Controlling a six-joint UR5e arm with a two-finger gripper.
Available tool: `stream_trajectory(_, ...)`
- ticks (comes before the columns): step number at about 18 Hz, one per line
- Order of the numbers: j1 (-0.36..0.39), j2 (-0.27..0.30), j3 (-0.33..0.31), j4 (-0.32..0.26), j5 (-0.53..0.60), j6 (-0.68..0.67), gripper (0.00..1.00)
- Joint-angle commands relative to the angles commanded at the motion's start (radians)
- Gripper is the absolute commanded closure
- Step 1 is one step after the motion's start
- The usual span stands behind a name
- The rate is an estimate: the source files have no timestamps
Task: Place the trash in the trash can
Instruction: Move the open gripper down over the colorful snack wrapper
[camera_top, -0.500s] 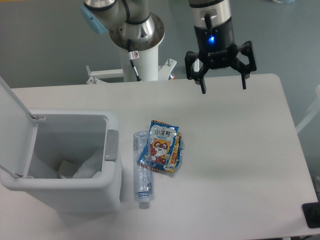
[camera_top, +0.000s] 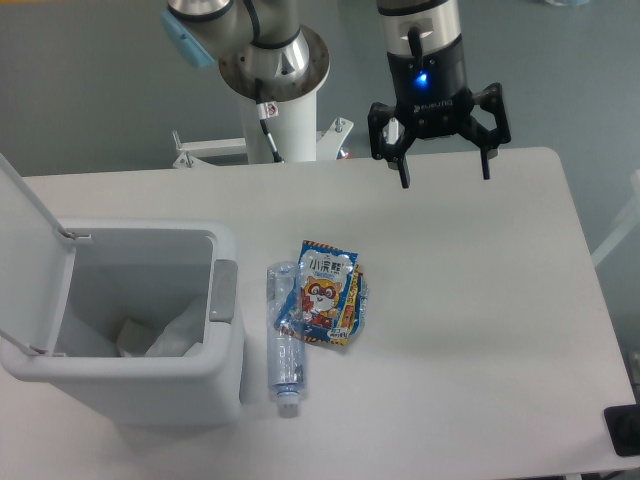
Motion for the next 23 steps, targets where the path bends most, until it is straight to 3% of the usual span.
stream_trajectory(5,0.0,0.012,-0.095,0.021,-0.014,-0.014,0.0)
stream_trajectory(11,-0.003,-0.005,-0.138,-0.008,-0.109,-0.107,0.0)
stream_trajectory(16,-0.008,-0.087,-0.164,-0.025,-0.121,-0.094,0.0)
stream_trajectory(17,-0.009,-0.142,-0.167,-0.029,-0.123,-0.086,0.0)
stream_trajectory(20,-0.008,-0.201,-0.172,-0.031,-0.123,-0.081,0.0)
stream_trajectory(23,-0.008,-0.227,-0.19,-0.025,-0.115,-0.084,0.0)
